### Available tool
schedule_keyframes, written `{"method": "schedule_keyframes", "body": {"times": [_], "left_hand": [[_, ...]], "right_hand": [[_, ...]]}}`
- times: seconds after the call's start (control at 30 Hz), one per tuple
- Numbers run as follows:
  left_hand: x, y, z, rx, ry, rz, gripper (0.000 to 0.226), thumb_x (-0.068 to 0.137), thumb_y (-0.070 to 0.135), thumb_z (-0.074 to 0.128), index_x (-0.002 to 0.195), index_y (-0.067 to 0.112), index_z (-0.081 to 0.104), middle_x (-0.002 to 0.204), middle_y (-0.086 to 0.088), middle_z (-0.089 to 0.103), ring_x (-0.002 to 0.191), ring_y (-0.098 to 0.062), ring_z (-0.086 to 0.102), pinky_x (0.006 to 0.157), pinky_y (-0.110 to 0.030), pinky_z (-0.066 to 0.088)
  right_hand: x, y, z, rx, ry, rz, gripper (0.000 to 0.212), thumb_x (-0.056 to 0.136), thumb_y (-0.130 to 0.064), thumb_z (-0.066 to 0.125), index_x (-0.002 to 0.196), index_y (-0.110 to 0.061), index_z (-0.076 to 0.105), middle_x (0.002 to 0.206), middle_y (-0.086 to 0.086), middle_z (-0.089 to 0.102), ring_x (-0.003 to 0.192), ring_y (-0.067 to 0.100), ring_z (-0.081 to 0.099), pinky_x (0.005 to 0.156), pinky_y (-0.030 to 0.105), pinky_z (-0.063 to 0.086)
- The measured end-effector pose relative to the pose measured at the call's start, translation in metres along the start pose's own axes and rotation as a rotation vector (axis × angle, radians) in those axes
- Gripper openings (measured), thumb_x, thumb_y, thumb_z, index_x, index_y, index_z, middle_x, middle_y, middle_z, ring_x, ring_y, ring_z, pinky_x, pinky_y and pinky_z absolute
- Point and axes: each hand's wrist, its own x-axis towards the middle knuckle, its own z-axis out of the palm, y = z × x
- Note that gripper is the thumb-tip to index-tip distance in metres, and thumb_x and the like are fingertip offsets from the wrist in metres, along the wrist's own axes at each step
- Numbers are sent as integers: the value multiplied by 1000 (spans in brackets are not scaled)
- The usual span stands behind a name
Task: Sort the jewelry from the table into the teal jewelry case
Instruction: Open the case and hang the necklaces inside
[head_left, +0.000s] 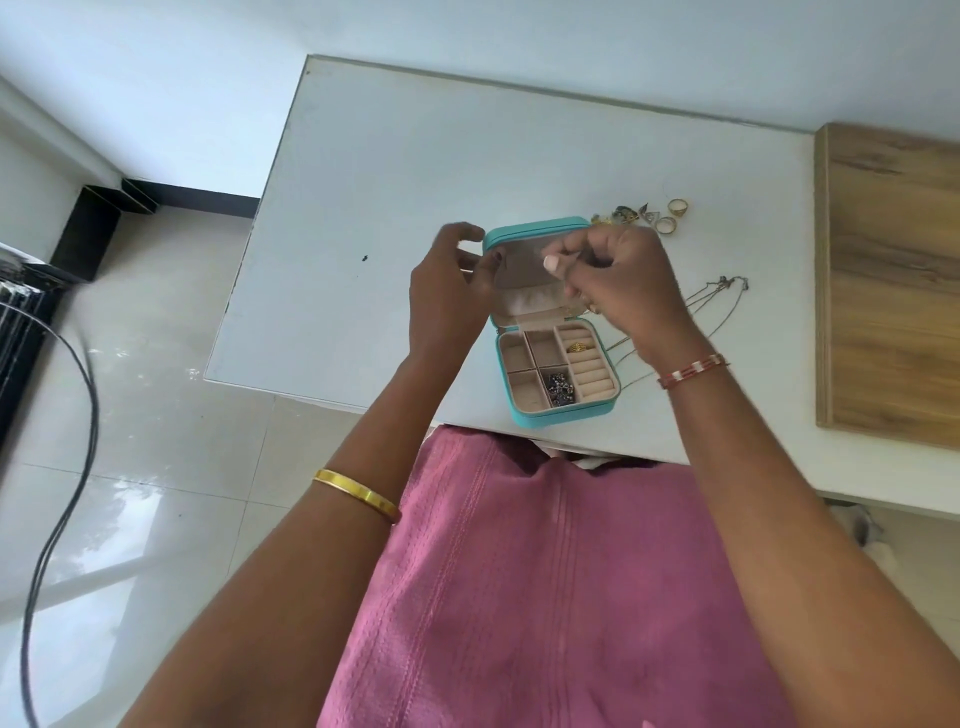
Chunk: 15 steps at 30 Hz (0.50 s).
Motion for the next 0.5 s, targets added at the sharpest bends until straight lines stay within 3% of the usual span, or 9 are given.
{"method": "schedule_keyframes", "body": {"times": [0.1, 0.23, 0.4, 0.5], "left_hand": [[-1, -2, -1, -17, -6, -14, 19, 90, 24, 60, 98, 18, 43, 70, 12, 54, 61, 2, 53, 53, -6, 37], [1, 0, -2, -27, -30, -28, 20, 90, 23, 60, 95, 18, 41, 71, 10, 54, 63, -1, 53, 52, -7, 37], [-2, 3, 3, -52, -4, -16, 24, 91, 15, 57, 91, 14, 33, 73, 9, 52, 60, -9, 54, 52, -9, 36], [-5, 2, 6, -71, 33, 25, 31, 89, 6, 54, 77, 24, 32, 76, 7, 49, 55, -20, 47, 53, -22, 37]], "right_hand": [[-4, -18, -21, 10, -215, 49, 14, 86, -2, 58, 95, -7, 67, 62, 1, 59, 46, 0, 49, 48, 14, 41], [-9, -44, -48, -45, -431, -4, 24, 84, 10, 51, 98, -5, 64, 74, 7, 66, 54, 10, 52, 52, 17, 46], [-6, -60, -62, -50, -508, -57, 20, 84, 8, 54, 92, -8, 64, 80, 10, 70, 55, 18, 56, 52, 23, 48], [-4, -60, -60, 13, -519, -37, 18, 85, 6, 54, 90, -9, 64, 77, 6, 71, 52, 17, 54, 51, 23, 47]]}}
